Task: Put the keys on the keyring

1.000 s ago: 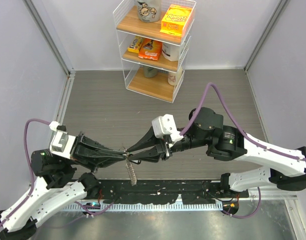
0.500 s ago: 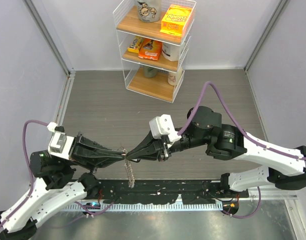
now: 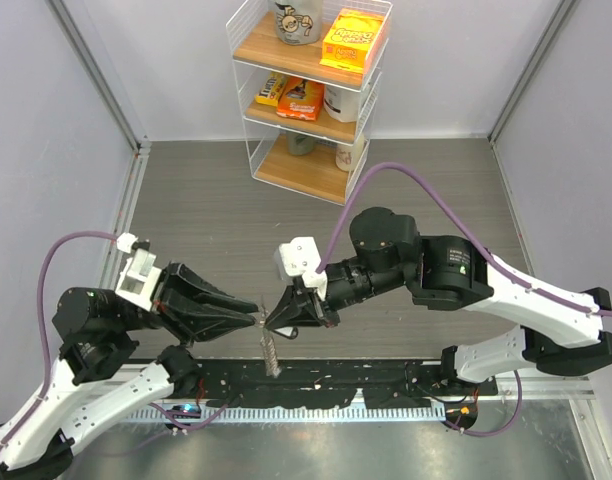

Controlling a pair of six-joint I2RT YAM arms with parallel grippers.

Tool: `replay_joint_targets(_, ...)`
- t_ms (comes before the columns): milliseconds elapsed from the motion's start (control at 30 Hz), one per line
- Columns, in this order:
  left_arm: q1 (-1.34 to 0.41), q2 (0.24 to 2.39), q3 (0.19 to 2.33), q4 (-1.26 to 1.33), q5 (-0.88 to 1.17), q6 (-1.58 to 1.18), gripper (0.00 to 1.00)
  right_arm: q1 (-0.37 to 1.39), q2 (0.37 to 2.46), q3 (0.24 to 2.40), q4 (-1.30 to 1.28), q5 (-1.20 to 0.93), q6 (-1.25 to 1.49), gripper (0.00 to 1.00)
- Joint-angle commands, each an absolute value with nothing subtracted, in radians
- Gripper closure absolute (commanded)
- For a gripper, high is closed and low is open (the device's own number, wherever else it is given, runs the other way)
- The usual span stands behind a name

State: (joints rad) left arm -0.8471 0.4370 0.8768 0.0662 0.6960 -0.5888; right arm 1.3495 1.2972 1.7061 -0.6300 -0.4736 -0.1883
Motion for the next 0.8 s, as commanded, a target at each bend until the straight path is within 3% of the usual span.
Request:
replay_joint_targets(0,-0.848,0.456,0.931,-0.153,0.715,-0.540,0.75,1.356,1.302,1.776,-0.758,-0.476,-0.201,0.95)
replay_joint_targets(333,-0.848,0.492,0.962,-0.426,0.744,-0.456,0.71,1.350,1.316,1.727,-0.822,-0.488,-0.140,0.95)
replay_joint_targets(767,-0.848,0.483,0.954,-0.518,0.814,-0.400,0.71,1.290,1.364,1.641,-0.759,-0.613,-0.049,0.95)
